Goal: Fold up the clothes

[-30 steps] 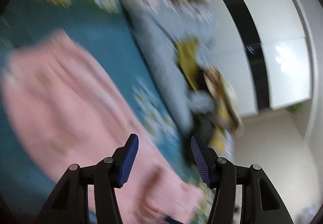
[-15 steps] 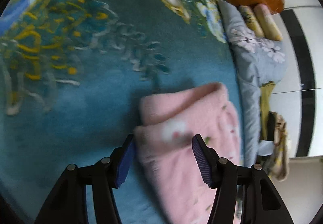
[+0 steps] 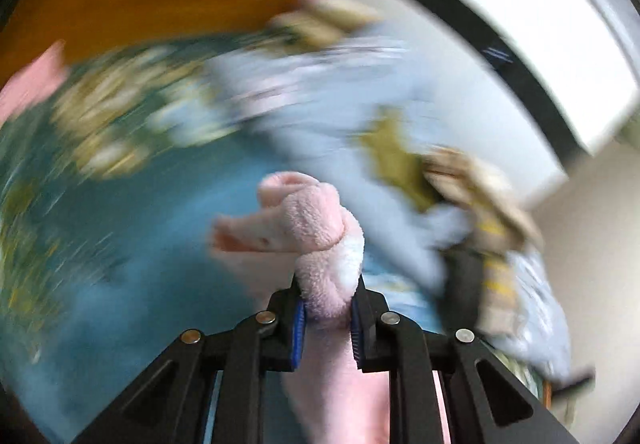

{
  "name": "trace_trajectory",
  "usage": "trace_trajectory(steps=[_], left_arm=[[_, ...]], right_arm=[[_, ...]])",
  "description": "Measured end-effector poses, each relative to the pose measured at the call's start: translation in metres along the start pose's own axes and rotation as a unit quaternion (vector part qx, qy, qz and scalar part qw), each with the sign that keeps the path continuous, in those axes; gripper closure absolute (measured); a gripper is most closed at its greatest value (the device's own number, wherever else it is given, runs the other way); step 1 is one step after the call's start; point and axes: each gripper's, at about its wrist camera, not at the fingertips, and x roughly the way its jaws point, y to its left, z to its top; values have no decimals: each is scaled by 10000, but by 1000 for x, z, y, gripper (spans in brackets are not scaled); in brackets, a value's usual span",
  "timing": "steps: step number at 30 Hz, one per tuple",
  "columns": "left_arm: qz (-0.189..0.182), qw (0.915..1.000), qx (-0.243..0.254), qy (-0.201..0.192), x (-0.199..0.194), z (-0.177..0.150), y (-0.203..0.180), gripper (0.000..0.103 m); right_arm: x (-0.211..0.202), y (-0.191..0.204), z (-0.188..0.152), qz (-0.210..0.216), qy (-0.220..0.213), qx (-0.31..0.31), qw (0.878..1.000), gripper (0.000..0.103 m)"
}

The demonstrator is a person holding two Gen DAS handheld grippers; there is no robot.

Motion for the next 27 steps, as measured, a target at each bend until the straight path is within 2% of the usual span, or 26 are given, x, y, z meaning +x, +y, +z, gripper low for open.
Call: trace_trajectory(steps=[2, 4, 6, 9, 12, 14, 18, 20, 21, 23, 25, 27], left_arm=[[-574, 9963, 604, 204, 10, -14, -59, 84], [-1144, 9855, 1135, 534, 27, -41, -115, 84], [-1520, 9725, 1483, 961, 49, -74, -156, 84], [-1696, 9495, 1779, 1951, 94, -140, -204, 84], [-1714, 9302, 1991, 2562, 119, -186, -230, 83], [-1566, 9199, 2349, 2721, 129, -213, -244, 83], [-1355, 9109, 2460, 3023, 146, -233, -245, 80], [-1371, 9106, 2274, 3168, 146, -238, -238, 74], [-1381, 9103, 2177, 3239, 145, -241, -234, 67], [-1612, 9088, 1760, 3423, 139, -238, -226, 54], [-2005, 9067, 1308, 3473, 133, -228, -216, 48], [-2093, 9166, 1135, 3212, 121, -209, -205, 44]], right_arm=[[-8, -8, 1, -25, -125, 129, 9998, 30], [-18, -21, 1, -100, -288, 294, 9991, 30], [-29, -34, 1, -206, -421, 463, 9978, 30], [-48, -59, -2, -423, -645, 784, 9939, 30], [-65, -83, -9, -609, -826, 1092, 9887, 30], [-76, -101, -16, -745, -939, 1341, 9837, 30], [-87, -128, -26, -766, -1104, 1838, 9737, 30], [-90, -133, -28, -709, -1158, 1966, 9710, 30], [-91, -135, -28, -678, -1179, 2013, 9700, 30], [-90, -133, -26, -596, -1200, 1969, 9712, 30], [-88, -126, -22, -527, -1188, 1842, 9743, 30], [-84, -116, -17, -458, -1146, 1638, 9787, 30]])
